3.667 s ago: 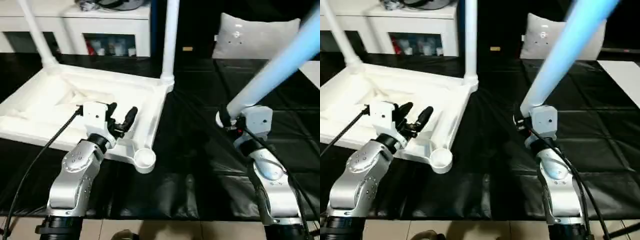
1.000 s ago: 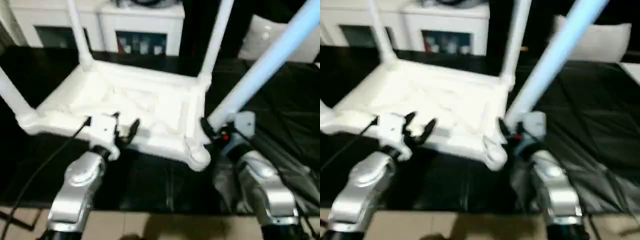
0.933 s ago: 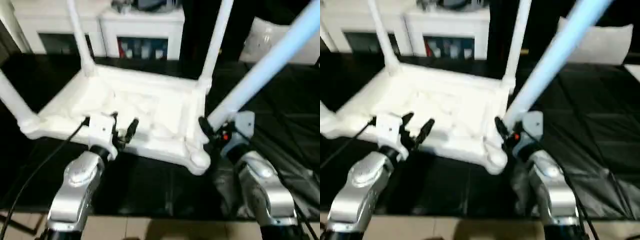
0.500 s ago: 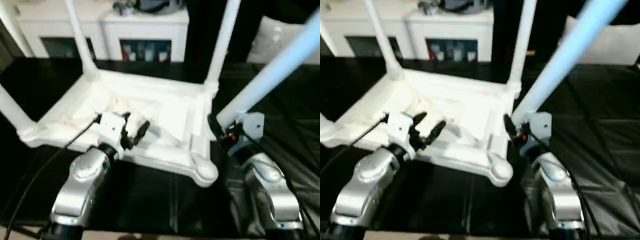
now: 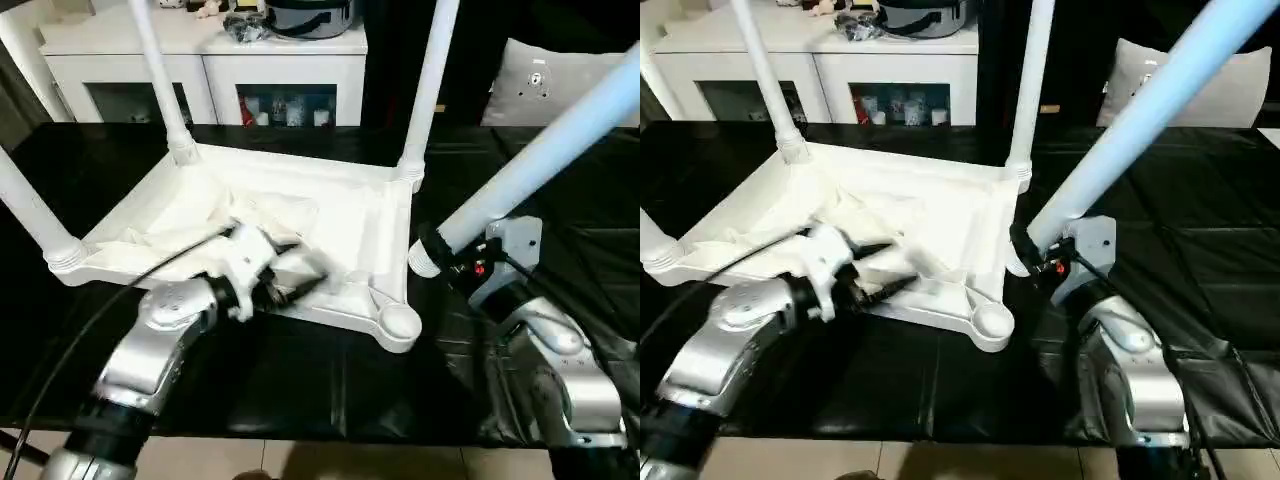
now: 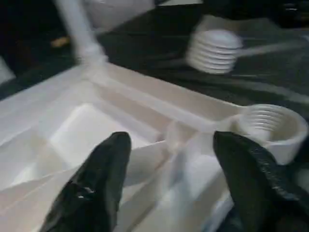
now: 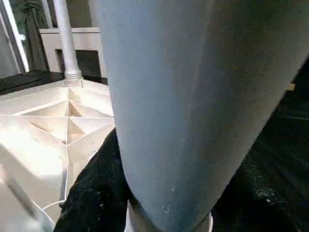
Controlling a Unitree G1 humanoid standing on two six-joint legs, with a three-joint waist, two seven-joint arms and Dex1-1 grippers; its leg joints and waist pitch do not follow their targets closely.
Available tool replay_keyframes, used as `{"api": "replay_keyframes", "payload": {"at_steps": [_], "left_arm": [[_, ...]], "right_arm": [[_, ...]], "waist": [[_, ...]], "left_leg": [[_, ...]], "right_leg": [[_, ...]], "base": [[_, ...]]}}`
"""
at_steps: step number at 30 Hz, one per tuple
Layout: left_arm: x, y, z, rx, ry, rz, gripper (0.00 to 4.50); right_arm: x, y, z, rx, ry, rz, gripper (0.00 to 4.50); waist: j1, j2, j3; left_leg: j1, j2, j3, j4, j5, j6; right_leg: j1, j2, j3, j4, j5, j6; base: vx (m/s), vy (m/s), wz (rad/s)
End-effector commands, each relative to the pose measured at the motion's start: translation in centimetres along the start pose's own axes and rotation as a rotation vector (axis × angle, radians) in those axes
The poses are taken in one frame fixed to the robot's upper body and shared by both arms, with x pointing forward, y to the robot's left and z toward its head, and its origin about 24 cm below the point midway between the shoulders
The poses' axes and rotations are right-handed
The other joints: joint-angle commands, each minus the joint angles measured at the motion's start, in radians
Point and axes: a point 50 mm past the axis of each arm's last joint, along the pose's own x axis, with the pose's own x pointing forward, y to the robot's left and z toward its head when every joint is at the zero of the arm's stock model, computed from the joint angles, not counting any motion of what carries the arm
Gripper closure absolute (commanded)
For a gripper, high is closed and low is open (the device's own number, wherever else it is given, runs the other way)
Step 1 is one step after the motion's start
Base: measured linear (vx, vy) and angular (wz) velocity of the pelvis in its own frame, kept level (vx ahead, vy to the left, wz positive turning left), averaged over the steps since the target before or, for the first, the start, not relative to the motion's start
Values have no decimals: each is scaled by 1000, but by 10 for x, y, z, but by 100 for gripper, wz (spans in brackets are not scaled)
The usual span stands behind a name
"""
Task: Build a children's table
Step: Move to table, then rotate table base
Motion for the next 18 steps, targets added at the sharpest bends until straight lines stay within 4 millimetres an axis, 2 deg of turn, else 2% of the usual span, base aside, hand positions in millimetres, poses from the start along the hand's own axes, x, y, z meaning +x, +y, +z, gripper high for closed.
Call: {"api": "replay_keyframes", "payload": {"at_steps": [1,3,5,6,7,9,10,12,13,14,15,16,18], "left_arm": [[3,1,1,17,20,-104,170],[8,0,-1,14,48,-168,182],[12,-2,-4,22,86,-245,192],[12,-2,-4,22,90,-251,200],[12,-3,-7,24,119,-289,211],[12,-3,-12,30,156,-332,226],[12,-3,-14,38,172,-346,234],[14,0,-16,54,195,-356,251],[15,1,-17,59,200,-359,260],[17,3,-17,68,205,-359,268],[17,3,-17,70,206,-361,276],[18,4,-17,73,208,-365,276],[19,5,-17,76,211,-371,308]], "right_arm": [[2,-3,6,-28,-19,27,263],[2,-4,5,-35,-9,36,263],[1,-4,4,-35,-3,53,263],[1,-4,4,-34,-3,55,263],[0,-3,4,-26,-1,67,263],[-1,-3,3,-19,1,77,263],[-1,-3,3,-18,2,77,263],[-2,-3,2,6,11,79,263],[-3,-2,1,26,17,96,263],[-4,0,1,38,20,109,263],[-4,0,1,37,19,110,263],[-4,1,1,30,18,112,263],[-4,1,1,31,14,117,263]], "waist": [[1,-7,-51],[3,-9,-54],[3,-5,-62],[2,-4,-64],[1,-2,-72],[2,0,-76],[2,-1,-74],[3,1,-71],[3,0,-67],[5,4,-64],[5,2,-64],[4,1,-62],[5,2,-61]], "left_leg": [[2,59,-12,-94,-227,-4],[1,58,-8,-90,-188,3],[-4,59,-6,-85,-119,21],[-4,58,-5,-83,-105,27],[-6,58,-2,-74,-54,46],[-6,59,-1,-69,-21,66],[-8,58,2,-68,-17,80],[-7,60,2,-71,-53,81],[-5,61,3,-74,-82,76],[-3,63,1,-78,-115,67],[0,67,1,-80,-144,54],[0,68,2,-82,-152,49],[0,68,3,-83,-159,36]], "right_leg": [[25,-77,44,-100,-245,-183],[28,-75,43,-96,-185,-194],[33,-72,38,-83,-42,-218],[34,-71,38,-80,-10,-222],[37,-70,35,-68,104,-241],[36,-70,34,-63,170,-254],[34,-69,33,-63,192,-263],[35,-72,33,-67,156,-272],[34,-72,33,-73,112,-273],[34,-74,34,-77,65,-277],[32,-75,34,-79,24,-277],[33,-75,35,-80,10,-277],[32,-77,35,-82,-15,-274]], "base": [[0,0,0],[0,0,0],[0,0,0],[0,0,0],[0,0,0],[0,0,0],[0,0,0],[0,0,0],[0,0,0],[0,0,0],[0,0,0],[0,0,0],[0,0,0]]}}
